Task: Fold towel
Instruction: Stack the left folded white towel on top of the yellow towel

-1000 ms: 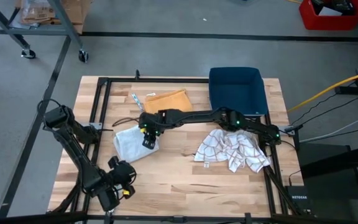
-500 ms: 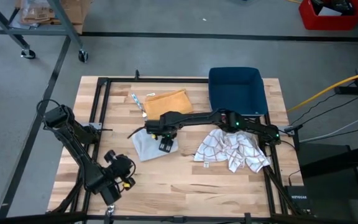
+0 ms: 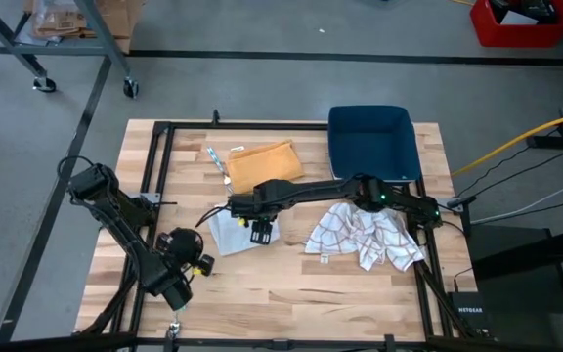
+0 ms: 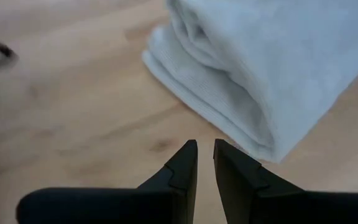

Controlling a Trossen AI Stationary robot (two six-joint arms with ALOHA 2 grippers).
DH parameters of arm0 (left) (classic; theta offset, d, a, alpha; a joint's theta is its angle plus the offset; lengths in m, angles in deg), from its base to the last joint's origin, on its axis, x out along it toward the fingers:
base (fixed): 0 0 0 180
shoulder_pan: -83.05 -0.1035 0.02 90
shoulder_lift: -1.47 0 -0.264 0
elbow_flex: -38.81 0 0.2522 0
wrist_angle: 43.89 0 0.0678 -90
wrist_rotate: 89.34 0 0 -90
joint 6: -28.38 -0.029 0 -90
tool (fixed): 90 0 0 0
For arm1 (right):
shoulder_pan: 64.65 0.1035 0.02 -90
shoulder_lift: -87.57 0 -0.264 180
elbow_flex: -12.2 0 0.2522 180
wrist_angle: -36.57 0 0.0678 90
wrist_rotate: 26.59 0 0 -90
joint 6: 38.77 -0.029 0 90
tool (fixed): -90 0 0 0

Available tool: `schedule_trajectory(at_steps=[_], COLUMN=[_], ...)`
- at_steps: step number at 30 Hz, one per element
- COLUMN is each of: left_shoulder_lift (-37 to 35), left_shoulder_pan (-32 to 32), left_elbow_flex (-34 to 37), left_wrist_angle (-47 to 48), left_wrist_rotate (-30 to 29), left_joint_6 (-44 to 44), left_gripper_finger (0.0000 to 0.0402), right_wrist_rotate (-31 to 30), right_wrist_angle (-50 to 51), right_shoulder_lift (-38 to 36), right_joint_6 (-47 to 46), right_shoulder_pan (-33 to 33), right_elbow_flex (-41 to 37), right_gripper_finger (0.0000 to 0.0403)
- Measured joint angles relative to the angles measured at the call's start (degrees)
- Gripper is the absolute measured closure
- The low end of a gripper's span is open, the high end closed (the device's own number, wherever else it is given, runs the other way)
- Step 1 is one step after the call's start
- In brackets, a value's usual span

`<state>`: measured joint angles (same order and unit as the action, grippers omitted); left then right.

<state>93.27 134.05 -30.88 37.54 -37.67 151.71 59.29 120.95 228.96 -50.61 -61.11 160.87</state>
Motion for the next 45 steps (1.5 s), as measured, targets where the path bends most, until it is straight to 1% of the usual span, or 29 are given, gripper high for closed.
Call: schedule_trajectory(at_steps=[3,5,9,13,16,20,22,25,30,34,37,41,45], left_shoulder_lift=[0.0,0.0,0.0,-0.9,-2.0,-3.8,-5.0,-7.3,-11.9,-15.0,-16.4,-17.5,-19.1], left_shoulder_pan=[-2.0,-3.3,-6.0,-8.5,-9.8,-10.6,-10.6,-10.5,-10.4,-10.4,-10.4,-10.1,-9.7], left_elbow_flex=[2.6,4.1,5.7,5.7,5.7,5.7,5.7,5.7,5.7,5.7,5.7,5.7,5.7], left_wrist_angle=[-6.7,-9.6,-10.5,-10.5,-9.5,-6.9,-4.4,0.2,4.7,6.6,7.3,7.2,7.2], left_wrist_rotate=[0.0,0.0,0.4,0.4,0.4,0.5,0.7,0.7,0.7,0.7,0.7,0.7,0.7], left_joint_6=[0.7,1.0,1.9,2.3,2.2,-1.5,-0.8,0.8,-0.9,-2.9,-5.7,-9.7,-11.1], left_gripper_finger=[0.0355,0.0355,0.0355,0.0354,0.0354,0.0355,0.0358,0.0368,0.0385,0.0393,0.0397,0.0398,0.0398], right_wrist_rotate=[-0.2,-0.3,-0.4,-0.5,-0.5,-0.5,-1.0,-2.5,-2.8,-3.6,-4.4,-4.9,-7.6], right_wrist_angle=[0.9,2.8,7.3,11.8,13.8,16.9,19.0,19.3,19.4,19.4,19.4,19.4,19.4], right_shoulder_lift=[-0.4,-0.7,-0.7,-0.7,-0.7,-0.7,-0.7,-0.8,-3.0,-7.2,-12.1,-20.1,-29.5], right_joint_6=[0.0,0.0,0.0,0.7,2.5,3.2,3.3,3.4,4.8,4.9,4.9,4.8,4.2], right_shoulder_pan=[0.3,0.3,0.2,0.1,0.0,-0.4,-0.6,-0.9,-1.6,-2.1,-2.4,-2.5,-2.5], right_elbow_flex=[0.0,0.0,0.0,0.0,0.0,0.0,0.0,0.0,0.0,0.0,0.0,0.0,0.0], right_gripper_finger=[0.0207,0.0207,0.0207,0.0207,0.0207,0.0207,0.0207,0.0207,0.0207,0.0207,0.0207,0.0207,0.0207])
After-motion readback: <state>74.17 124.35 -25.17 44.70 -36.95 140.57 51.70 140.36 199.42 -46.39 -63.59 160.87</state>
